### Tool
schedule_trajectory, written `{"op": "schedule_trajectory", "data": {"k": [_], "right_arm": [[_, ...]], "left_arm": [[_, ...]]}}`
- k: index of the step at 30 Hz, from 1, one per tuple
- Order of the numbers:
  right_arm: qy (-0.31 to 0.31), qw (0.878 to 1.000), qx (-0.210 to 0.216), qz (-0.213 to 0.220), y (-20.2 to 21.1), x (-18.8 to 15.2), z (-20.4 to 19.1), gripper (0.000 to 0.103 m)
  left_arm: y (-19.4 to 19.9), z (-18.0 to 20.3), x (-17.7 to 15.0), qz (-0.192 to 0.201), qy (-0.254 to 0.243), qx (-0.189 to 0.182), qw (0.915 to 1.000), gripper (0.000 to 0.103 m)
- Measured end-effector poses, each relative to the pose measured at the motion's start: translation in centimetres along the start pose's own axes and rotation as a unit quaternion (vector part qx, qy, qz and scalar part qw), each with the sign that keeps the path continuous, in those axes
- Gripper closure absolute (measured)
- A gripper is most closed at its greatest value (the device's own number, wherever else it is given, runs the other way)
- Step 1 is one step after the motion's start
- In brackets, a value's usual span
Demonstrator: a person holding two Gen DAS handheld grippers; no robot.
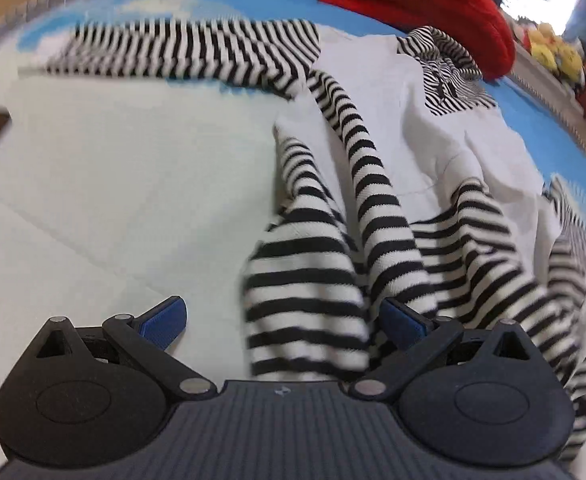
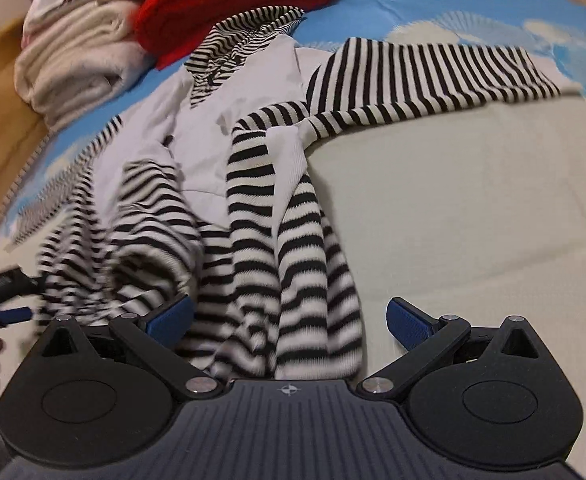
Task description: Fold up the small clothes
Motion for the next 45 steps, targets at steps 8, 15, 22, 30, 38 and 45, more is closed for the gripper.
{"op": "schedule_trajectory", "data": {"k": [8,15,22,30,38,45], "right_arm": [[-0.012,0.999,0.014,-0.046,-0.4,2.0,2.6,0.091],[-0.145,0.988,0.016,-0.056,3.2,3.1,12.6,0.094],[-0.115,0.988,0.026,-0.100,6.4,0.1,15.1,0.094],[-0.127,0.992,-0.001,0.006,9.2,6.9,14.8,0.016],[-0.295,0.940,-0.083,0.147,0.0,24.3,20.9,0.017],[-0.185,0.952,-0.198,0.139,-7.9,30.9,18.9,0.098]], "left_arm": [[1.3,2.9,-2.2,-0.005,-0.115,0.019,0.9932,0.096],[6.2,2.1,-7.4,-0.014,-0.159,-0.005,0.9871,0.096],[7.7,1.5,-10.1,-0.051,-0.161,-0.006,0.9856,0.089],[12.9,0.2,-6.6,0.033,-0.141,0.038,0.9887,0.006],[7.5,3.3,0.0,0.049,-0.093,0.087,0.9907,0.001],[4.3,2.3,0.6,0.030,-0.061,0.119,0.9906,0.001]]}}
Point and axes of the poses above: each gripper's, at about its wrist camera, not at the fingertips, and y roughly against the way its jaws point, z to its right, x to its top, the point moved 3 cm from there along -y, roughly the way its jaws point, and after that the axes turned 13 degrees about -y, right-handed, at the moved point
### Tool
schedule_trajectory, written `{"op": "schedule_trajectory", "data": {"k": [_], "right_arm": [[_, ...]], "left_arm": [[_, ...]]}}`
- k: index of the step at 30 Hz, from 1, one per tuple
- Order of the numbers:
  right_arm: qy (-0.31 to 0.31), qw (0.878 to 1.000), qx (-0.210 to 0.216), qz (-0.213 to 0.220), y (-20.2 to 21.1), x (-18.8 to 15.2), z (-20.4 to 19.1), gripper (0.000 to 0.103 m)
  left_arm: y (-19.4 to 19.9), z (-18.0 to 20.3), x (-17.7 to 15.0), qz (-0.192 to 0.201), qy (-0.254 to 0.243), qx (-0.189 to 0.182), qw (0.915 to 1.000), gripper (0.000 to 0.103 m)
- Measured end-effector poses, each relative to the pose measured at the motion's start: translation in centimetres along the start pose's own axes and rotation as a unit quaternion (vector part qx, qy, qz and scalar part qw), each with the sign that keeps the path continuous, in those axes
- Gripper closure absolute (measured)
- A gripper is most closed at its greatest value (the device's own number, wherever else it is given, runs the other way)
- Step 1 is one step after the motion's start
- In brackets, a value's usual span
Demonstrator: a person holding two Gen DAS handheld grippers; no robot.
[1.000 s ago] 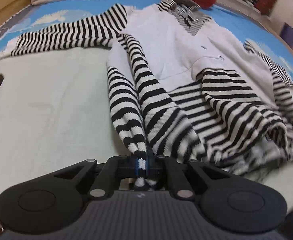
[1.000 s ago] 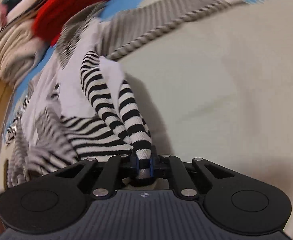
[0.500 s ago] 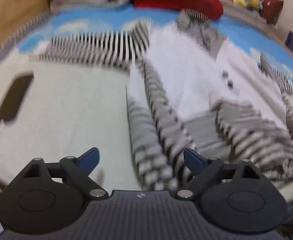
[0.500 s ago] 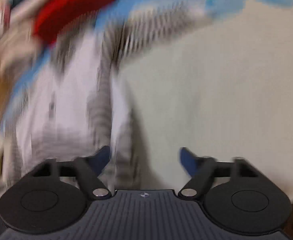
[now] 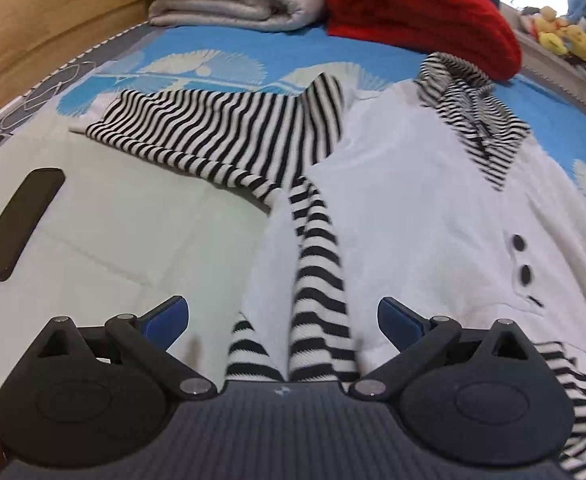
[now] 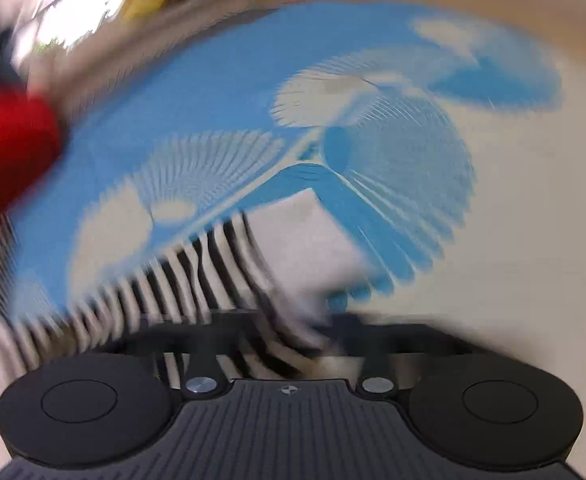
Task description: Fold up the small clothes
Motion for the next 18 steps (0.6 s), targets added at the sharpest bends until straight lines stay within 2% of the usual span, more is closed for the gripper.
{"op": "schedule_trajectory", "data": {"k": [1,3,4,7,9,10,11,12,13,14,15,16,18], "right_arm": [[0.024,1.000,-0.011,0.015,-0.1,0.7,-0.6,0.100],[0.029,0.995,-0.059,0.076,0.1,3.3,1.1,0.100],[0.013,0.989,-0.103,0.102,-0.2,5.3,2.6,0.100],[-0.048,0.976,-0.176,0.116,-1.2,8.5,7.9,0.100],[-0.083,0.978,-0.164,0.098,-2.1,8.6,11.1,0.100],[-0.089,0.979,-0.154,0.099,-2.3,8.2,11.7,0.100],[-0.080,0.978,-0.152,0.121,-2.8,8.0,12.0,0.099],[-0.056,0.974,-0.164,0.143,-2.7,7.5,11.8,0.094],[-0.030,0.970,-0.182,0.159,-2.5,6.5,11.6,0.075],[-0.011,0.967,-0.198,0.162,-2.4,5.7,11.3,0.060],[0.000,0.965,-0.207,0.162,-1.8,4.9,11.5,0.034],[0.004,0.963,-0.210,0.168,-1.5,4.8,11.8,0.028],[-0.001,0.964,-0.180,0.197,2.4,3.5,11.3,0.028]], "left_arm": [[-0.4,-0.2,0.1,-0.001,-0.001,0.005,1.0000,0.001],[-1.0,-0.4,0.3,-0.006,0.000,0.014,0.9999,0.001],[-1.3,-0.5,0.4,-0.007,0.001,0.017,0.9998,0.001],[-1.9,-0.7,0.6,-0.009,0.005,0.019,0.9998,0.001],[-2.2,-0.7,0.8,-0.005,0.006,0.018,0.9998,0.001],[-2.3,-0.8,0.8,-0.002,0.008,0.018,0.9998,0.001],[-2.4,-0.9,1.0,0.001,0.011,0.016,0.9998,0.001],[-2.5,-1.2,1.1,0.002,0.014,0.016,0.9998,0.001],[-2.6,-1.4,1.3,0.002,0.018,0.016,0.9997,0.001],[-2.7,-1.9,1.5,0.003,0.024,0.016,0.9996,0.001],[-2.7,-2.3,1.8,0.005,0.028,0.017,0.9994,0.001],[-2.8,-2.9,2.2,0.010,0.036,0.019,0.9991,0.001],[-3.2,-4.7,3.4,0.023,0.055,0.031,0.9977,0.001]]}}
Point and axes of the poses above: each gripper's, at about its wrist camera, not at the fingertips, and y roughly against the way its jaws point, z to its right, x to its top, the point moved 3 cm from there along -y, roughly the way its jaws point, and after that the axes turned 13 degrees about -y, right-handed, at the moved point
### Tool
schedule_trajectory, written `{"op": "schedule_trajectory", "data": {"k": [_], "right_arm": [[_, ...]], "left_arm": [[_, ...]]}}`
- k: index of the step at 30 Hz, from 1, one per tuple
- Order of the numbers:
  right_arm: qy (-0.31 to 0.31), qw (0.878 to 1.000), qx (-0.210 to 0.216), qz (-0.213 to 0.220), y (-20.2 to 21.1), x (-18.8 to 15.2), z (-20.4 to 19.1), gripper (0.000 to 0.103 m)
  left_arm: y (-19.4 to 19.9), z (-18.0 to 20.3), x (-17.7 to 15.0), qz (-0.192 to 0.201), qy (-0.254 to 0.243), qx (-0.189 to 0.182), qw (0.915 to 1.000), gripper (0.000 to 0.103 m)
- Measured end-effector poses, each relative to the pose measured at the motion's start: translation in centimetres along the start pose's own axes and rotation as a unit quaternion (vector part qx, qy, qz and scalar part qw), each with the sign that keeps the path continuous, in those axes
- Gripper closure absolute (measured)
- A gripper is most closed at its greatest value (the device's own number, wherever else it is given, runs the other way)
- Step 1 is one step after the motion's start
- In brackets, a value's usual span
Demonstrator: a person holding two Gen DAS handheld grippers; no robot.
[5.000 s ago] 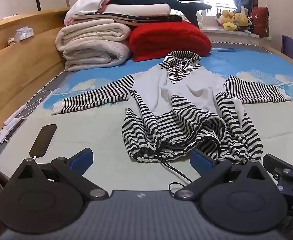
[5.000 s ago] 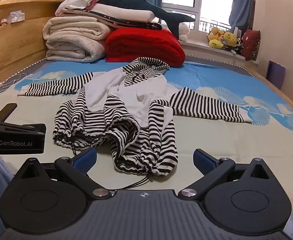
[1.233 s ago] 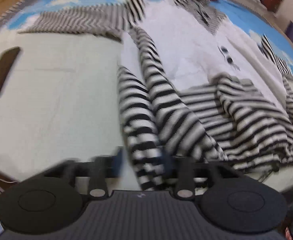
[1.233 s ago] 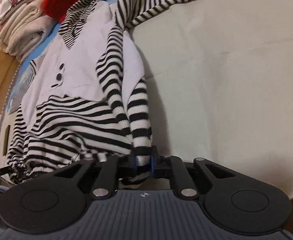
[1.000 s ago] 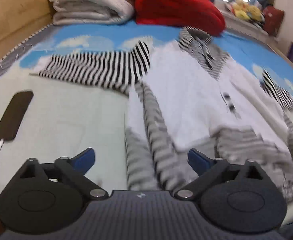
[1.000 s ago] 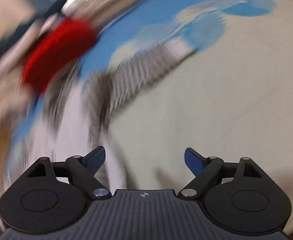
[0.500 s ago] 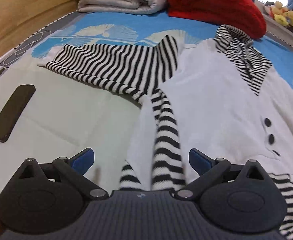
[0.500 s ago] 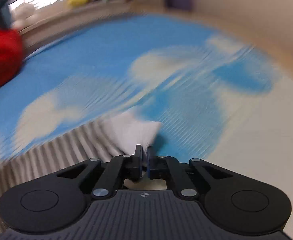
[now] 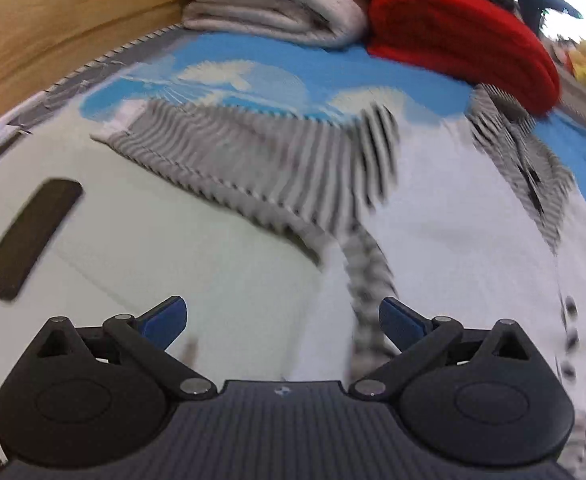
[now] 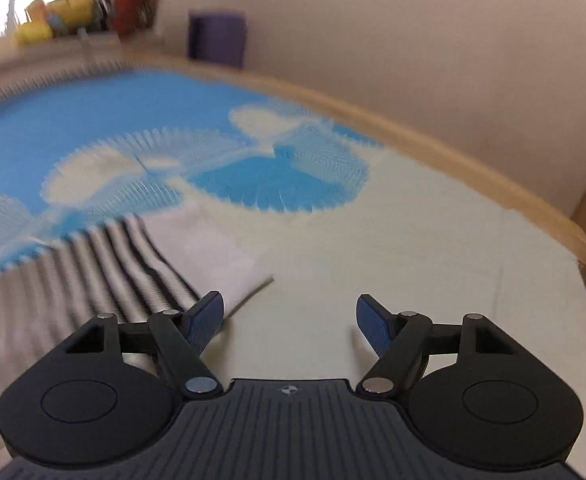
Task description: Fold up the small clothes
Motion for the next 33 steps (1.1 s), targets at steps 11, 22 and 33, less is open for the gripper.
{"op": "schedule_trajectory", "data": {"k": [11,22,33], "right_arm": [[-0.108,0.948,0.283,-0.098,25.3,-5.2,1.1,0.012],[-0.064,0.962,0.258,-0.068,26.9,-12.7,-4.6,0.012],[-0.021,0.960,0.268,-0.080,26.4,-13.9,-6.7,0.012]], "left_arm": [[-11.8,-12.9,8.9,0.012,0.167,0.061,0.9840,0.001],[-18.2,-17.0,10.4,0.006,0.132,0.129,0.9829,0.091],[-18.7,-20.6,11.3,-0.002,0.149,0.141,0.9788,0.080]]}}
Point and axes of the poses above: each gripper's, at about its wrist camera, not at the fingertips, and y roughly against the way its jaws point, z to its right, x to its top, the point moved 3 cm from there along -y, roughly the way its jaws point, and after that the axes turned 13 degrees about -y, right-handed, at the moved point
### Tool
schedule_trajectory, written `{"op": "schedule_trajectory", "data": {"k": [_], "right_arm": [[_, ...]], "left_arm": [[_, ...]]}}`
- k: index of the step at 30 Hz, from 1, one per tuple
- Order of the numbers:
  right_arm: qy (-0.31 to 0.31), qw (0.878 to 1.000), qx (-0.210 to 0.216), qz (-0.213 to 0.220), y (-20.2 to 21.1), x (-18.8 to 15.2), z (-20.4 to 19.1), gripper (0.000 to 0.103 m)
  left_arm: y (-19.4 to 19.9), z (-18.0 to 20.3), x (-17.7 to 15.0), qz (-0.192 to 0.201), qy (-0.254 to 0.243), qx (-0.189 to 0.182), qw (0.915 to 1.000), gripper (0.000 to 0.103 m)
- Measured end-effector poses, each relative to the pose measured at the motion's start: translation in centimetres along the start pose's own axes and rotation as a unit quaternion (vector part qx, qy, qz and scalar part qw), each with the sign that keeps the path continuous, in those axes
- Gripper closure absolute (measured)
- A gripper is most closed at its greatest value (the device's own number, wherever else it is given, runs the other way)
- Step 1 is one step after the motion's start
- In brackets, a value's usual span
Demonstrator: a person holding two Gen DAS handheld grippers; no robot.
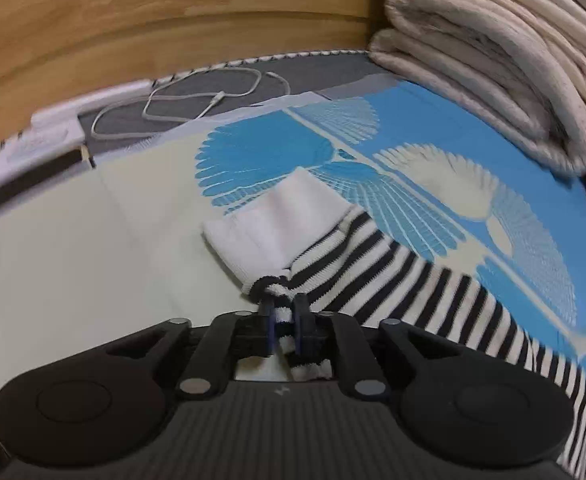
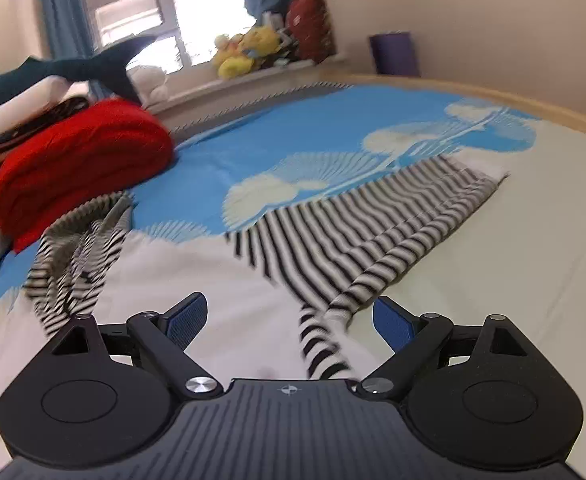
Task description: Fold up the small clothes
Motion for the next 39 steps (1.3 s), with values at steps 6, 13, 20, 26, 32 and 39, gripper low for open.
{"op": "schedule_trajectory", "data": {"k": [6,13,20,26,32,39], "right_arm": [[0.027,0.998,0.039,-0.035,0.4,0.0,-0.4,0.012],[0.147,0.983,0.065,-0.092,5.3,-2.3,-3.1,0.012],[0.176,0.968,0.092,-0.155,13.7,-4.6,-2.1,0.012],[0.181,0.963,0.117,-0.162,20.7,-5.2,-0.8,0.012],[0.213,0.954,0.153,-0.142,26.0,-6.1,0.3,0.012],[0.225,0.947,0.183,-0.138,30.3,-7.3,2.0,0.012]], "left_arm": [[8.6,3.4,-2.5,0.052,-0.097,-0.008,0.9939,0.004],[24.8,7.8,-9.4,0.096,-0.197,-0.127,0.9675,0.001],[36.3,10.1,-20.5,0.072,-0.251,-0.204,0.9435,0.001],[42.0,9.0,-27.8,0.059,-0.256,-0.212,0.9414,0.001],[47.9,6.6,-31.2,0.086,-0.260,-0.196,0.9417,0.001],[53.3,5.3,-33.2,0.130,-0.277,-0.183,0.9343,0.000]]}}
Point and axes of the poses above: each gripper's, at about its wrist camera, not at the fingertips, and y roughly against the way its jaws point, z to its right, x to its top, the point moved 3 cm from there along -y, roughly the way its jaws point, and after that the axes turned 13 degrees about -y, right-handed, at the moved point
